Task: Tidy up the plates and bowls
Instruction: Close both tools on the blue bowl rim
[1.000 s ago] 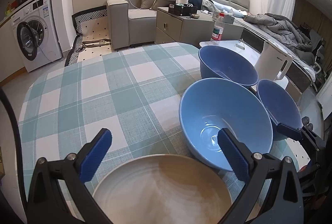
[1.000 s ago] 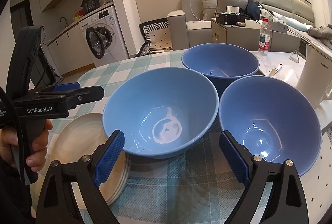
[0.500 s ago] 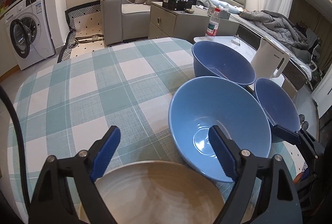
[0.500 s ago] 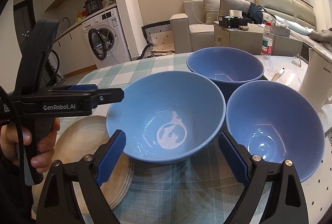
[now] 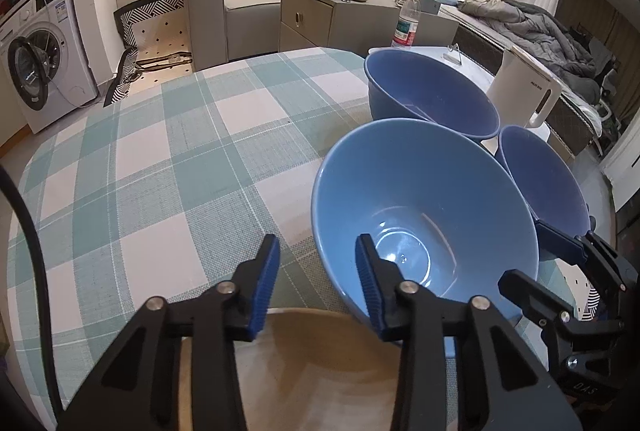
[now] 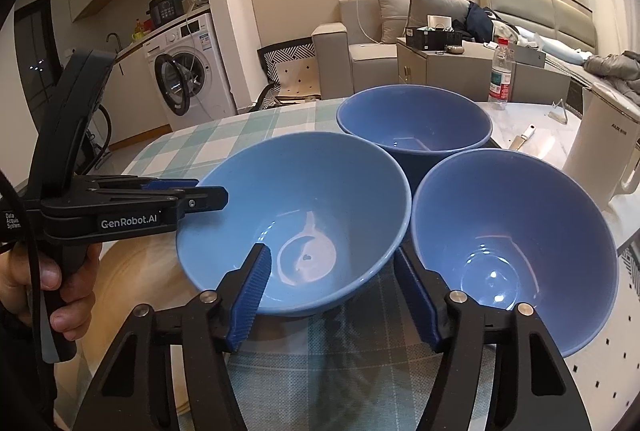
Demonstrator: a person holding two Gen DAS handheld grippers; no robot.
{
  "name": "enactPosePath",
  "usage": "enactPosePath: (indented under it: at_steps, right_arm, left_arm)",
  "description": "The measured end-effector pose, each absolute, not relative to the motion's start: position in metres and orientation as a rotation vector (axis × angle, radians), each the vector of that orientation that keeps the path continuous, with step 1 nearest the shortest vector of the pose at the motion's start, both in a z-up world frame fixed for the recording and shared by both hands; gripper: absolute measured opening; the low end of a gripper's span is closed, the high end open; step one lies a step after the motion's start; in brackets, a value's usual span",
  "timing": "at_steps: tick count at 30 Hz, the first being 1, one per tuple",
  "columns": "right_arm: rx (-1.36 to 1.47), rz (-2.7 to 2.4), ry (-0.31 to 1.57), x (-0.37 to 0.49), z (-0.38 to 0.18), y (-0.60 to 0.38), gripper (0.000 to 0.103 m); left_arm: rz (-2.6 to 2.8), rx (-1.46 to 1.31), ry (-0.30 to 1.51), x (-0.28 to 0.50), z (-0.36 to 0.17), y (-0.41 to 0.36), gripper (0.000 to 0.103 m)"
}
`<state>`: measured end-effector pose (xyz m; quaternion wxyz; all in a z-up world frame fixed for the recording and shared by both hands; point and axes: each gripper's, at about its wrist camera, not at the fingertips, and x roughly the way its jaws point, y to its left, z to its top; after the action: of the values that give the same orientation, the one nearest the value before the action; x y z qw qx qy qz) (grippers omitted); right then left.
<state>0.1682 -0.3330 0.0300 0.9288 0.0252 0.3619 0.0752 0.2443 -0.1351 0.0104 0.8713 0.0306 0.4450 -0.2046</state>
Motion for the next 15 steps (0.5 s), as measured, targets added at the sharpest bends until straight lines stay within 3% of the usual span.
enactPosePath:
  at_steps: [6,15]
  right_arm:
    - [0.043,0.159,0.737,0.1676,0.0289,-0.3336,0.063]
    - [0.032,0.158,0.733,0.1656,0.0286,-0.3303,0.063]
  left_arm:
    - [-0.45,0.087,0.928,0.2426,0.0096,-0.1418,0.023]
    - [-0.463,0.099,0.924,0.2393,0.0105,-0.1458,0.022]
